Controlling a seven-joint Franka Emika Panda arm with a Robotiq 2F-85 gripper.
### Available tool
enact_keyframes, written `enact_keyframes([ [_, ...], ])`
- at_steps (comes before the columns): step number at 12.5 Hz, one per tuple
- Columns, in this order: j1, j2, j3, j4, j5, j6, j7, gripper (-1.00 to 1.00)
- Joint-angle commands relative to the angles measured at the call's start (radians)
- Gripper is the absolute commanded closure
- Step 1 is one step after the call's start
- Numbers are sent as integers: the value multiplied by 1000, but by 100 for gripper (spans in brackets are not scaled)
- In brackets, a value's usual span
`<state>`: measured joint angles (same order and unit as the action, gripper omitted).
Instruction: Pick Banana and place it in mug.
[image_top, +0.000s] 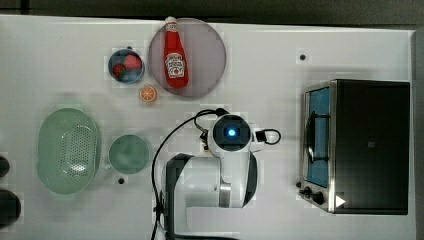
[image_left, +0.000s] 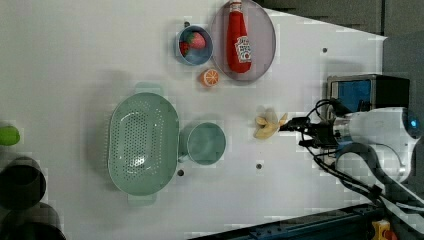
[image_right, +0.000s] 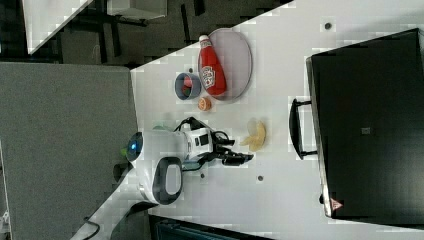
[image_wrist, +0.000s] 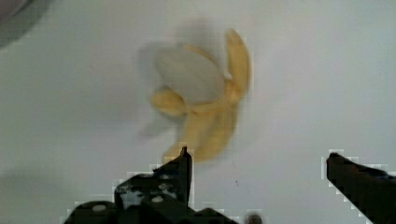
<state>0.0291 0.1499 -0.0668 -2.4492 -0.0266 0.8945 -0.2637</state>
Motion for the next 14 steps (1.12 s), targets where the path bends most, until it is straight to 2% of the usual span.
enact_keyframes([
  [1, 1, 65, 3, -9, -5, 165, -54, -100],
  [8, 1, 225, 27, -5, -5, 323, -54, -100],
  [9, 1, 226, 29, -5, -5, 322, -54, -90],
  [10, 0, 226, 28, -7, -5, 322, -54, -49],
  [11, -1, 225, 29, -6, -5, 323, -54, -34],
  [14, -2, 225, 30, -6, -5, 323, -54, 34],
])
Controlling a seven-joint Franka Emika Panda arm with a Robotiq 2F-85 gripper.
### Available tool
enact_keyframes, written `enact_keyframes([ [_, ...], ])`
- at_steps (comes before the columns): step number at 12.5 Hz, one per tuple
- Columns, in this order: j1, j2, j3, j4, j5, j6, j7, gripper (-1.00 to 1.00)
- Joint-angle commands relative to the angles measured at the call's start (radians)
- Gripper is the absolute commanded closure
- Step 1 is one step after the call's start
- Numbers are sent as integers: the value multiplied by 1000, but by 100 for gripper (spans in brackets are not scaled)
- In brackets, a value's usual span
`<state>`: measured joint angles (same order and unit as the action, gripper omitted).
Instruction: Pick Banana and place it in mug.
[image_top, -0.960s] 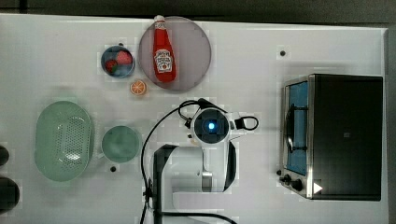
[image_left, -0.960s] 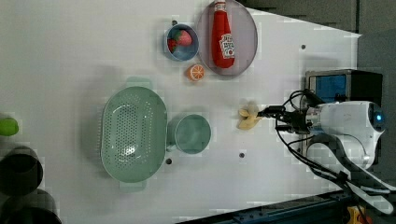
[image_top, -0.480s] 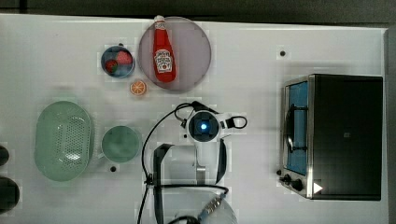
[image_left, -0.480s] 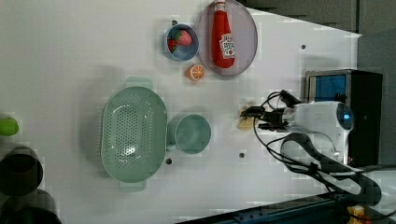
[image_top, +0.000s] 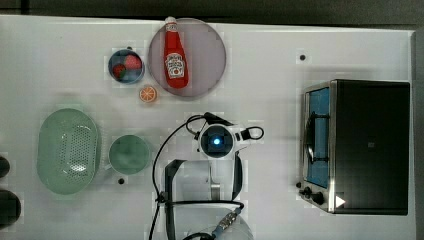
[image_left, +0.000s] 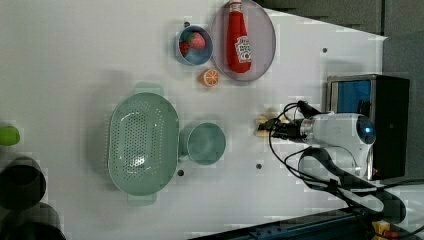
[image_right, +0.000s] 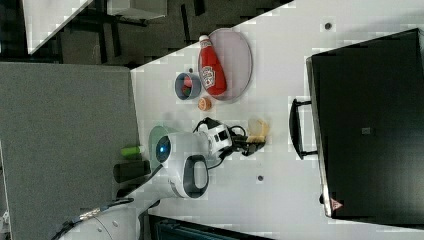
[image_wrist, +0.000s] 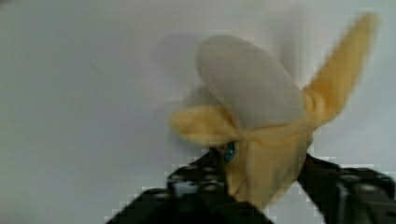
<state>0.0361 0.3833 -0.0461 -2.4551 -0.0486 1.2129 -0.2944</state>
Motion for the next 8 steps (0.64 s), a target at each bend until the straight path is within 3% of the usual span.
enact_keyframes([
  [1, -9, -9, 9, 0, 17, 4, -23, 34],
  [5, -14, -65, 6, 4, 18, -2, -23, 34],
  [8, -18, -244, -9, 12, 18, -161, -23, 34],
])
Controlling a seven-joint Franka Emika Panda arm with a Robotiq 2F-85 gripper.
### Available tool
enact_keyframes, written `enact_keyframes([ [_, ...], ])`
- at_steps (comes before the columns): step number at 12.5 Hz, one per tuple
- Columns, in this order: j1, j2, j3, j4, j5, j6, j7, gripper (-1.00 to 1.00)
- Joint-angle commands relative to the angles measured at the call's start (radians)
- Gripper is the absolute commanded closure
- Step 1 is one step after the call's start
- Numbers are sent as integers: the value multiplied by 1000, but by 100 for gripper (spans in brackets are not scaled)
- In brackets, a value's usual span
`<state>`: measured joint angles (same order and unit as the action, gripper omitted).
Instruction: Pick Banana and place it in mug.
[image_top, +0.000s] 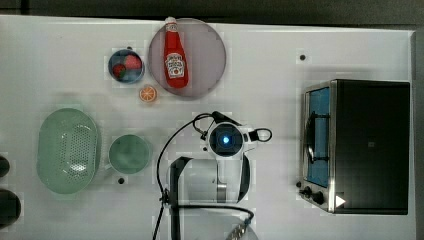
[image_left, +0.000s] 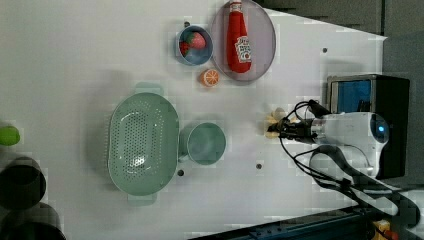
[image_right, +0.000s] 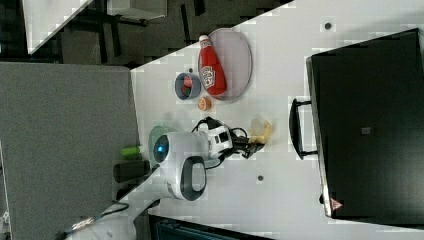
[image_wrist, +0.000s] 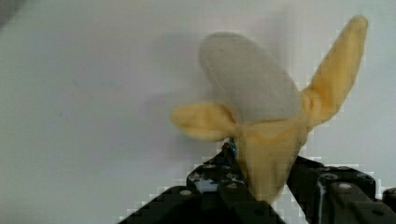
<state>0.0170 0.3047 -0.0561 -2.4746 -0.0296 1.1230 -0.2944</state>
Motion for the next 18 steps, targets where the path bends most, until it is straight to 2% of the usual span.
enact_keyframes([
  [1, 1, -241, -4, 45, -1, -173, -23, 34],
  [5, 5, -462, 1, 162, -1, -597, -15, 34],
  [7, 8, -514, 22, 239, -1, -763, 4, 34],
  [9, 16, -534, 60, 286, -1, -859, 54, 34],
  [13, 47, -542, 196, 291, 32, -866, 263, 34],
  [15, 59, -540, 279, 284, 105, -863, 423, 34],
  [16, 62, -530, 346, 265, 164, -841, 561, 34],
  [18, 62, -496, 412, 227, 170, -733, 663, 34],
])
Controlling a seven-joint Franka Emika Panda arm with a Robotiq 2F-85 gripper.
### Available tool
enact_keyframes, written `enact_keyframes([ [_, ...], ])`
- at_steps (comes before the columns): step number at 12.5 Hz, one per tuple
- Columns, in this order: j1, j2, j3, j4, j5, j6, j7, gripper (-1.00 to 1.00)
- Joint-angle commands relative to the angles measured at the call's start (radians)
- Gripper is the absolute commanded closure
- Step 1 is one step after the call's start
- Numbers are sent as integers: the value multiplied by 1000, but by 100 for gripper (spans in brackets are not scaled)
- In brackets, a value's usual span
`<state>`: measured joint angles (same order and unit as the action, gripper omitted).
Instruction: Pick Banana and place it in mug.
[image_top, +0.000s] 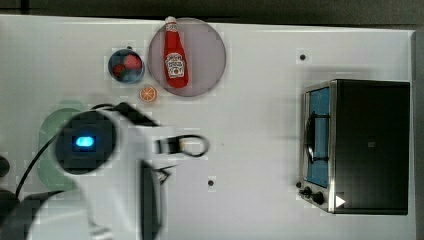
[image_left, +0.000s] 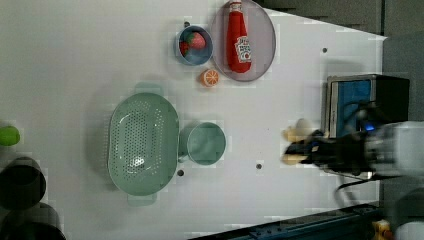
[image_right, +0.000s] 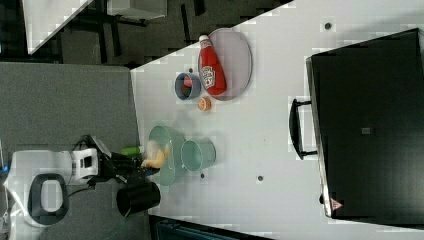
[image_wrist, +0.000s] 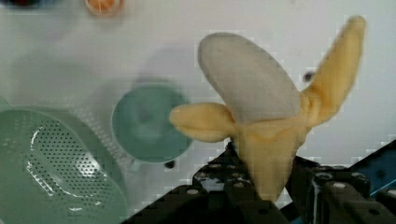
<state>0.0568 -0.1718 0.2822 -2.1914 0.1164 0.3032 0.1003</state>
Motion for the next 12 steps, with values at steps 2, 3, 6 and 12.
enact_keyframes([
  [2, 23, 37, 118, -110, 23, 263, 348, 34],
  [3, 23, 73, 130, -139, 21, 341, 384, 34],
  [6, 22, 194, 138, -175, 15, 522, 396, 34],
  [12, 22, 372, 122, -174, 7, 679, 398, -63],
])
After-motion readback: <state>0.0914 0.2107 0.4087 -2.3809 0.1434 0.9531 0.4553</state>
